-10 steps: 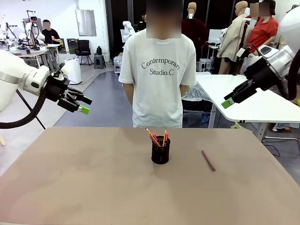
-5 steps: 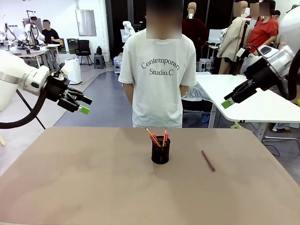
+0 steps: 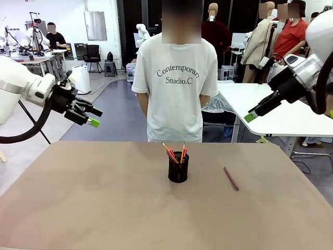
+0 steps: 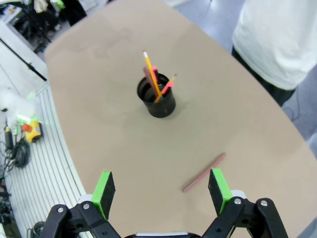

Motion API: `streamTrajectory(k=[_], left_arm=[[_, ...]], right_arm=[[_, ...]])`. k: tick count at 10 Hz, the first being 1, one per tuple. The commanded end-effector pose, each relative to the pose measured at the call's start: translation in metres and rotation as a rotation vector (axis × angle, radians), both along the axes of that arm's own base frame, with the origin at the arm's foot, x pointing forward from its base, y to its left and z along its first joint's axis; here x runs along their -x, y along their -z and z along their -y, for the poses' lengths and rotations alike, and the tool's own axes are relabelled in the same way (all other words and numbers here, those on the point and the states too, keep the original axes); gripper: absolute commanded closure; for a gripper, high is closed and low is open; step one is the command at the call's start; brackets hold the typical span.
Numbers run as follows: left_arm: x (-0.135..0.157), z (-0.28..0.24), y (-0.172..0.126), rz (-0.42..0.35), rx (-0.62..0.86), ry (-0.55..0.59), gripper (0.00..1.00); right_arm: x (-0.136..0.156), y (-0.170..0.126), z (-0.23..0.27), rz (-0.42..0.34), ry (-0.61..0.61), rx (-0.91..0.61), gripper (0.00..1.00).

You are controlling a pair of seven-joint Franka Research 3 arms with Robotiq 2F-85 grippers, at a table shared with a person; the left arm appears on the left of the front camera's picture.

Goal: Place the pens into the pen holder.
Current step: Pick up a writing instrument from the table and place it into the Pen holder.

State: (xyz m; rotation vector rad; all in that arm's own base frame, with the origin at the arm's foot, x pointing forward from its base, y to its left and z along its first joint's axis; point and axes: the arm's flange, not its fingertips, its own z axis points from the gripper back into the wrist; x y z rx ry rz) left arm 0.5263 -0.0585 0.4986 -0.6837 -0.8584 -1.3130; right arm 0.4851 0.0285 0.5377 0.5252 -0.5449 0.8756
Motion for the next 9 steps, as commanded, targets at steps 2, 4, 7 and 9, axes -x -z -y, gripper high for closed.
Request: streamTrajectory(k=[2,4,7,9], left_arm=[[0.001,0.000,0.000,-0.008,0.001,-0.001,0.00],[0.001,0.000,0.000,-0.008,0.001,-0.001,0.00],[0.001,0.000,0.000,-0.008,0.001,-0.001,0.00],[0.001,0.000,0.000,-0.008,0.001,-0.001,0.00]], right_arm=[[-0.062,0.004,-0.024,-0.147,0.142,0.174,0.00],[-0.084,0.015,-0.043,-0.216,0.206,0.257,0.00],[-0.117,0.036,-0.059,-0.173,0.391,0.502,0.00],[-0.120,0.073,-0.075,-0.225,0.467,0.610,0.00]])
